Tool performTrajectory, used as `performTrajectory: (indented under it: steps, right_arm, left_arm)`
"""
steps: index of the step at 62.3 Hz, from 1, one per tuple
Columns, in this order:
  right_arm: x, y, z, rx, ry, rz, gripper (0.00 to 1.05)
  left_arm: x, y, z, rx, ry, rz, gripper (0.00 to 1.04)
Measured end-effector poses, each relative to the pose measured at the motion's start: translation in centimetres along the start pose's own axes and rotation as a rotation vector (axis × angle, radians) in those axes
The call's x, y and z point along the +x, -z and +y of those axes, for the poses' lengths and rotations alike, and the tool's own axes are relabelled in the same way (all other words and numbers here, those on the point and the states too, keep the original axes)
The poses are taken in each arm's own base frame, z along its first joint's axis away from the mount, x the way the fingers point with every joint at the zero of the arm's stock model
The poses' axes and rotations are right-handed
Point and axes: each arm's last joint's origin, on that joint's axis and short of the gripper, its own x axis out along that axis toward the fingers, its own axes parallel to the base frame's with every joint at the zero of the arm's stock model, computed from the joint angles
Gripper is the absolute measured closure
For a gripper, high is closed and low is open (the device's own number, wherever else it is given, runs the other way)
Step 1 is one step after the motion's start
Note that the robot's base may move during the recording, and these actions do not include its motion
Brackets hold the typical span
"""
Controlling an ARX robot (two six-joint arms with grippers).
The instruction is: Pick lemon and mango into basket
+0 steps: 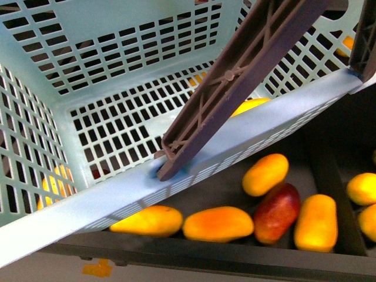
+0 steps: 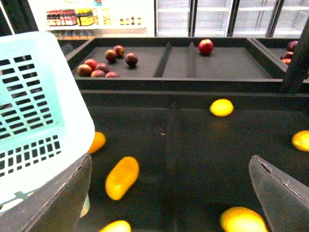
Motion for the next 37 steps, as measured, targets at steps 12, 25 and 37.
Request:
performTrajectory:
  steps: [12, 25, 37]
  right_arm:
    - [-0.01, 0.01, 0.00, 0.000, -0.001, 0.000, 0.09]
    - [0.00, 0.01, 0.06, 0.000, -0.011, 0.000, 0.09]
    - [-0.01, 0.01, 0.04, 0.000, -0.005, 0.000, 0.09]
  left_arm:
    - [0.00, -0.02, 0.01, 0.001, -0.003, -0.006, 1.00]
    - [-0.02, -0.53, 0.24, -0.001, -0.017, -0.038, 1.00]
    - [-0.01, -0.33, 0.15, 0.009, -0.009, -0.020, 1.00]
